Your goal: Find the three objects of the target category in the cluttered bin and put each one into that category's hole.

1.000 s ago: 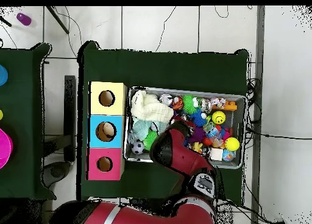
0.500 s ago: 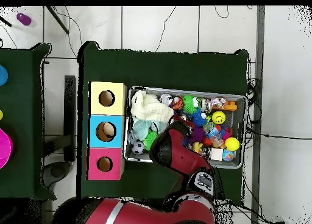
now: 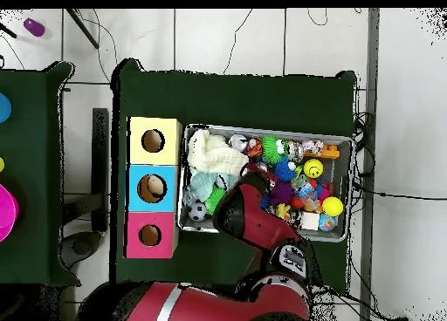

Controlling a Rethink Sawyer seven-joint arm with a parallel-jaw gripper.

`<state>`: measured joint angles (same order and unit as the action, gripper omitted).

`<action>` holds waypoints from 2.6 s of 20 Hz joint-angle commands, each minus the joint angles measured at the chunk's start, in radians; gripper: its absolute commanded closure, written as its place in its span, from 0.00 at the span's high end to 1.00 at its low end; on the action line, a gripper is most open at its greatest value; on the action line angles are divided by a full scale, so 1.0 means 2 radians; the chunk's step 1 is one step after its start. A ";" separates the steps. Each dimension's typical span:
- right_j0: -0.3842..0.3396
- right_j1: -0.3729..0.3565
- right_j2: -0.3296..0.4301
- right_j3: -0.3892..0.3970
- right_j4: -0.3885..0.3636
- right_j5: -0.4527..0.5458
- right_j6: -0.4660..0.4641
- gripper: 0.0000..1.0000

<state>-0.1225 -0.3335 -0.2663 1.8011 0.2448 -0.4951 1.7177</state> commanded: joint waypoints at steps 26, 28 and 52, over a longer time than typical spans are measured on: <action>-0.003 0.016 0.069 0.019 0.025 -0.089 0.262 1.00; -0.006 0.011 0.075 0.024 0.024 -0.083 0.270 1.00; -0.004 0.040 0.080 0.054 0.044 -0.179 0.359 1.00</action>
<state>-0.1300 -0.3045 -0.2220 1.8989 0.2704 -0.7553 2.1196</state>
